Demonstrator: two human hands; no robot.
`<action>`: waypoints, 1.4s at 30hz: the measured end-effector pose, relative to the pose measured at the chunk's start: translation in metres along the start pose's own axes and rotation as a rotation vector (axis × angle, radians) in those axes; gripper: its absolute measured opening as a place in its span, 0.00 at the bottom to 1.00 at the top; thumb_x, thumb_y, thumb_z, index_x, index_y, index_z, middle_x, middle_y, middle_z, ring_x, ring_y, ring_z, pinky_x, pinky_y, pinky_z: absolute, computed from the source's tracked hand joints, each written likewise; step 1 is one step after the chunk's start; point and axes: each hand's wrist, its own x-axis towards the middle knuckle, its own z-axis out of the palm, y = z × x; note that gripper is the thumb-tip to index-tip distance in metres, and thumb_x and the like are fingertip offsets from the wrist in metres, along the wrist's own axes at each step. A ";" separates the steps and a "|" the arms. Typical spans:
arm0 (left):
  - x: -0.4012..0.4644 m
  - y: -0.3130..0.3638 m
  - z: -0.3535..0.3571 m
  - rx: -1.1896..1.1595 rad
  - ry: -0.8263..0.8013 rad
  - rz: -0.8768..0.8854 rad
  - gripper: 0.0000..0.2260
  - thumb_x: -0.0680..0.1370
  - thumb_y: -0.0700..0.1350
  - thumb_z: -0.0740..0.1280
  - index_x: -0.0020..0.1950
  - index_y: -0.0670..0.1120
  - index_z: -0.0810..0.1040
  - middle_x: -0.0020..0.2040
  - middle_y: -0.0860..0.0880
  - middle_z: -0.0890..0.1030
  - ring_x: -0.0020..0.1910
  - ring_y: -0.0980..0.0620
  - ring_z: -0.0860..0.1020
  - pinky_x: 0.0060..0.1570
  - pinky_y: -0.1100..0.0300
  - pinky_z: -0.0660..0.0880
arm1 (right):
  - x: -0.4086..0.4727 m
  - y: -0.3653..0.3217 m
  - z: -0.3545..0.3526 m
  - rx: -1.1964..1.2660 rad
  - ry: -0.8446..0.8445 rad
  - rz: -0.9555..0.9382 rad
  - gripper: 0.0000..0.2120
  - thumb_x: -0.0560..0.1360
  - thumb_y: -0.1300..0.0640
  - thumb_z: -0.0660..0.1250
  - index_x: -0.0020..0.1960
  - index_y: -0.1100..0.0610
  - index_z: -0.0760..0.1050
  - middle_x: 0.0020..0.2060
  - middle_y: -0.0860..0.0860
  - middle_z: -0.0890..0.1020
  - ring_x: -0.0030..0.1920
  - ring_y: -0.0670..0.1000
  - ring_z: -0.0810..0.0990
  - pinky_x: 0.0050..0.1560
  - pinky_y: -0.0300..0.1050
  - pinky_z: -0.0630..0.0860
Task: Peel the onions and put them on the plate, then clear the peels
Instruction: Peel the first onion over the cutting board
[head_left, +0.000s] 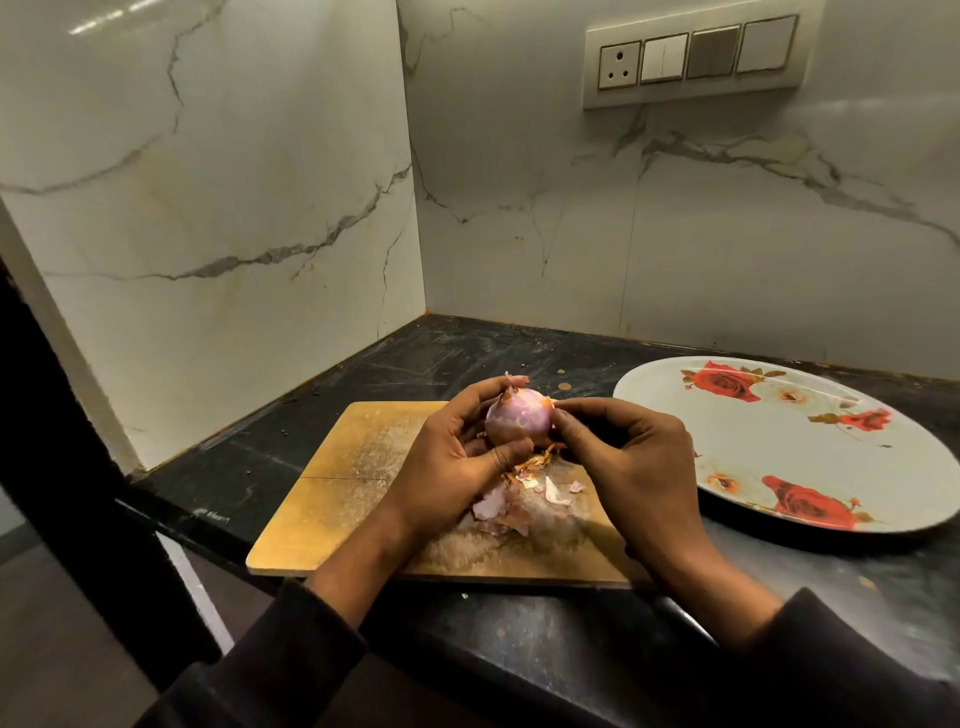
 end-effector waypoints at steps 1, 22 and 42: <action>0.000 0.000 0.000 0.001 -0.003 0.005 0.25 0.74 0.32 0.72 0.68 0.49 0.74 0.65 0.53 0.78 0.63 0.55 0.80 0.56 0.62 0.79 | 0.000 0.001 0.000 -0.007 0.007 -0.004 0.08 0.75 0.59 0.75 0.54 0.55 0.86 0.43 0.46 0.88 0.45 0.43 0.86 0.48 0.49 0.85; 0.000 -0.001 -0.002 0.144 0.025 0.051 0.27 0.68 0.34 0.78 0.66 0.47 0.78 0.63 0.52 0.81 0.63 0.58 0.78 0.58 0.65 0.77 | 0.002 -0.005 0.001 -0.104 -0.008 -0.051 0.05 0.73 0.59 0.76 0.47 0.52 0.87 0.36 0.40 0.85 0.38 0.39 0.84 0.38 0.30 0.78; 0.000 0.000 -0.002 0.010 -0.060 -0.042 0.27 0.75 0.29 0.70 0.72 0.42 0.70 0.67 0.50 0.76 0.65 0.56 0.78 0.60 0.63 0.77 | 0.003 -0.003 0.005 0.066 0.087 0.114 0.03 0.74 0.59 0.76 0.46 0.52 0.85 0.36 0.47 0.86 0.40 0.44 0.85 0.42 0.39 0.81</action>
